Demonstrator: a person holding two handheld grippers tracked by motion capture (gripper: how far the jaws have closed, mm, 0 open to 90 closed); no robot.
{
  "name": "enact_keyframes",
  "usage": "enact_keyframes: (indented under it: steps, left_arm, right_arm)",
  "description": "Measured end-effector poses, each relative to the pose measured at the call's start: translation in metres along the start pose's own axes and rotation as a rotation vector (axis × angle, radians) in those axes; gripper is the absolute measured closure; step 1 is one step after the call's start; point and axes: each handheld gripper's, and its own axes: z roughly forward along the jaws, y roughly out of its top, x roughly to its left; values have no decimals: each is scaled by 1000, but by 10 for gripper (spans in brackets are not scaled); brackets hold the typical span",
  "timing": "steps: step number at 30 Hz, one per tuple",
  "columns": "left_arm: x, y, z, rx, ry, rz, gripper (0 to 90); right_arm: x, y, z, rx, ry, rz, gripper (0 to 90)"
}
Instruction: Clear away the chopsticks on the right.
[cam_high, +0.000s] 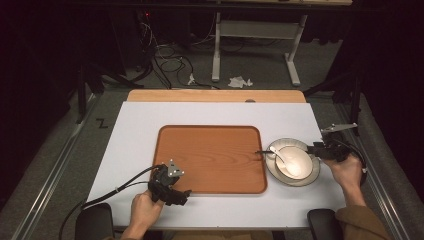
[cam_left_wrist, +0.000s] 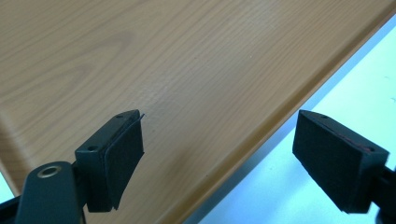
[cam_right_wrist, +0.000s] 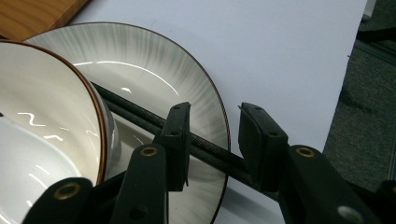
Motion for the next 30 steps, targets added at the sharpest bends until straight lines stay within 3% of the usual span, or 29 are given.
enact_keyframes:
  steps: [11, 18, 30]
  left_arm:
    - [0, 0, 2, 10, -2, 1, 166]
    - [0, 0, 2, 12, 0, 3, 165]
    - [0, 0, 1, 13, -3, 3, 166]
  right_arm:
    - [-1, 1, 7, 22, 6, -7, 685]
    - [2, 4, 13, 40, 31, -24, 743]
    - [3, 3, 18, 60, 31, -27, 827]
